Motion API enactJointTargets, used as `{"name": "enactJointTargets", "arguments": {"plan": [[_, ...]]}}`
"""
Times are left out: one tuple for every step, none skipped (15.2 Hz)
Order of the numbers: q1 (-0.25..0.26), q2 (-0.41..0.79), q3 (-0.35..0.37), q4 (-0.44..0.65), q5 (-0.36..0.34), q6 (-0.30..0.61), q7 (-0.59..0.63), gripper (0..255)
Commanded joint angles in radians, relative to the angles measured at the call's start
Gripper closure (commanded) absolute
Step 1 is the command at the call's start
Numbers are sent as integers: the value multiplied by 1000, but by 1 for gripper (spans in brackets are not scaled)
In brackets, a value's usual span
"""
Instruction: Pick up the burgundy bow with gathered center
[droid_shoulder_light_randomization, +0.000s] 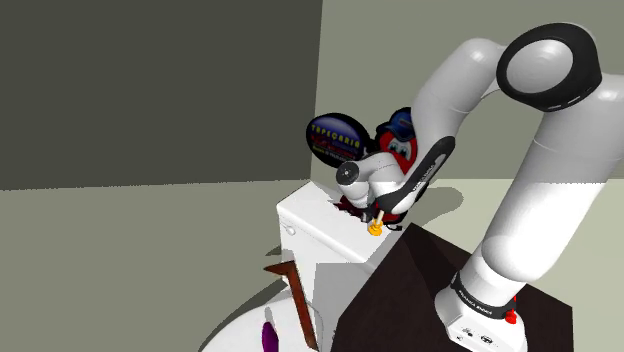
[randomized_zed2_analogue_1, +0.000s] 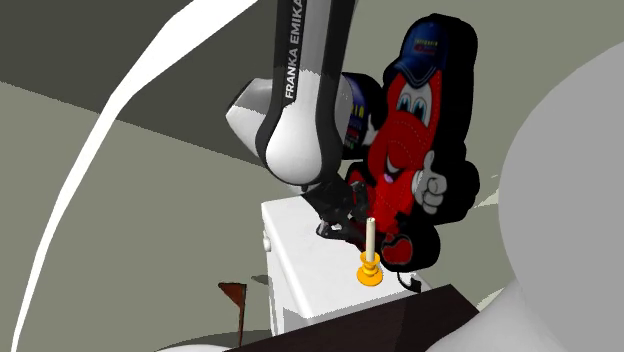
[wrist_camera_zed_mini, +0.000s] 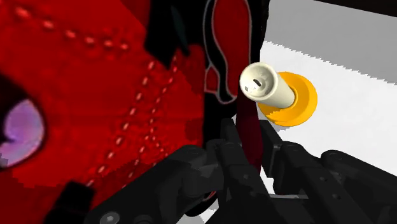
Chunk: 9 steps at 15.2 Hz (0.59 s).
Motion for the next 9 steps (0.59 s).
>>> {"name": "enactJointTargets", "arguments": {"plan": [[-1,1,-2,2,-1,-1,1,255],[-1,0,-1,1,0,-1,1,255],[-1,-17,1,-3,14,-6,-15,255],[-1,-34,3,-8,28,-12,-32,255],[-1,-51,5,-12,42,-18,-48,255],[-1,-68,6,-16,56,-23,-64,255],[0,-85,8,-19,70,-30,-81,255],[1,-102,9,-22,84,-36,-97,255],[2,-118,11,-25,97,-43,-113,255]]}}
